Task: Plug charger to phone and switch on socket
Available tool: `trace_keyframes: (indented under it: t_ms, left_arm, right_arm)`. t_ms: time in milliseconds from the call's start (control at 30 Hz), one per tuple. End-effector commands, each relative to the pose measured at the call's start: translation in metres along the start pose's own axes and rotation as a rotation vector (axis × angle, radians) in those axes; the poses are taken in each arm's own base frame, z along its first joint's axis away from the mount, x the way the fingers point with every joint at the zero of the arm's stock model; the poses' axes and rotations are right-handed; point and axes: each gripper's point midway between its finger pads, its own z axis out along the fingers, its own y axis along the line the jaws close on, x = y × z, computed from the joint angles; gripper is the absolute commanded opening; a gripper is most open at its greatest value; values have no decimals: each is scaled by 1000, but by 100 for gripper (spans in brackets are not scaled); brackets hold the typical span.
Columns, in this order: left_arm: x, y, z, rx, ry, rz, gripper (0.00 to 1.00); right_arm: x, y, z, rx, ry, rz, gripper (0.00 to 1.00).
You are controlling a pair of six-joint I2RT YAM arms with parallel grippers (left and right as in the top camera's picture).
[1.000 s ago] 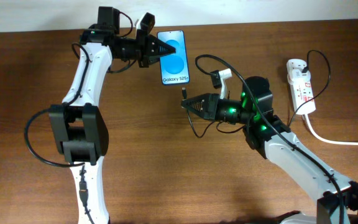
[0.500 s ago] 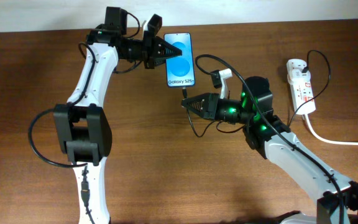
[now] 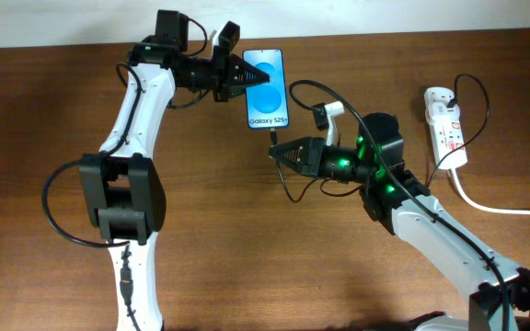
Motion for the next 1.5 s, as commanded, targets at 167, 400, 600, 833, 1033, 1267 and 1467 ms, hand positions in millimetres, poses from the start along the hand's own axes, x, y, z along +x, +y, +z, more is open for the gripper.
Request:
trace_keyframes:
  t_ms: [167,400,600,833,1033,1267,1467]
  left_arm:
    - [0,-13,-1,29,8,-13,0]
    - [5,-14,13,29,34,-10,0]
    - [6,-13,14,23,34,-10,0]
    - [7,-13,17,25,41,-10,0]
    - [8,-16,17,38,45,-10,0]
    - [13,-17,28,41,69,-8,0]
    - [10,-17,25,37,59,7,0]
  right_arm:
    - [-4,2,-2,1,-19,-24,4]
    - [-4,2,-2,1,-19,-24,4]
    - [-4,2,-2,1,-19,-25,4]
    - [-4,2,-2,2,-20,-25,4]
    - [-10,2,-4,4,-43,-34,4]
    - [-16,-1,-7,15,-66,-32,4]
    - [-13,1,-7,2,-46,-31,4]
